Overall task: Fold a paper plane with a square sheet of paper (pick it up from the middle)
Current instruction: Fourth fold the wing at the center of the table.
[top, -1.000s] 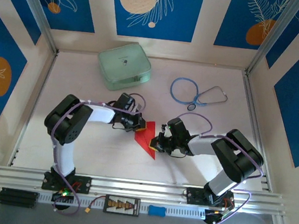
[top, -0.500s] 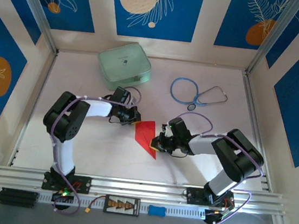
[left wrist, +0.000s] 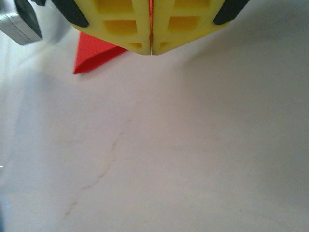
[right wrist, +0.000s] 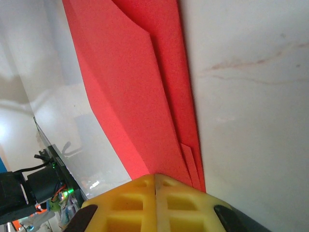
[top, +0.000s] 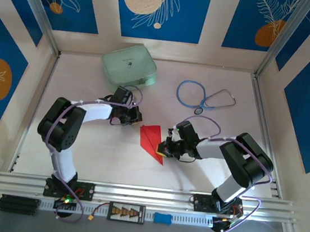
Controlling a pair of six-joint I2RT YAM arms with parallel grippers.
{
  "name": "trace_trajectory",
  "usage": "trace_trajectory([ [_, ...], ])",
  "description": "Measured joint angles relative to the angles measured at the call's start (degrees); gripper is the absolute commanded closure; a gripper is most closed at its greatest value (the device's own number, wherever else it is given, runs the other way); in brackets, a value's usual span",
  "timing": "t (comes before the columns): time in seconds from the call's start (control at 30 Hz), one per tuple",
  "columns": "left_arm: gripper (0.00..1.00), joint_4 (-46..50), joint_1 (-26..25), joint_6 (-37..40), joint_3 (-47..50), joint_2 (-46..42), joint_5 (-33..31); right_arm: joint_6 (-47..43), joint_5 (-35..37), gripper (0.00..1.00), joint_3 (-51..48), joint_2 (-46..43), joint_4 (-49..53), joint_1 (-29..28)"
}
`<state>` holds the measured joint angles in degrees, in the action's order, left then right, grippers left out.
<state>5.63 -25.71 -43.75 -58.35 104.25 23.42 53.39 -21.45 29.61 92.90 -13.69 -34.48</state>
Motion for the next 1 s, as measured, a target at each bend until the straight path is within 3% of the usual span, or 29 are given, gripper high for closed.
trace_trajectory([
  [0.17,0.89,-0.92,-2.51,0.07,0.87,-3.54,0.61,-0.24,-0.02,0.99,0.04,0.00,0.20,0.02],
  [0.4,0.90,-4.79,-9.05,0.15,2.47,-1.92,4.66,-0.24,0.00,0.99,0.44,0.00,0.98,0.00],
  [0.67,0.94,-5.68,-9.18,-0.28,3.04,3.72,6.10,-0.37,0.02,0.99,1.75,-0.09,3.87,0.02],
  [1.0,0.94,-6.93,-8.74,-0.68,3.78,3.74,6.60,-0.46,2.38,0.99,7.63,-2.01,13.90,-0.57],
])
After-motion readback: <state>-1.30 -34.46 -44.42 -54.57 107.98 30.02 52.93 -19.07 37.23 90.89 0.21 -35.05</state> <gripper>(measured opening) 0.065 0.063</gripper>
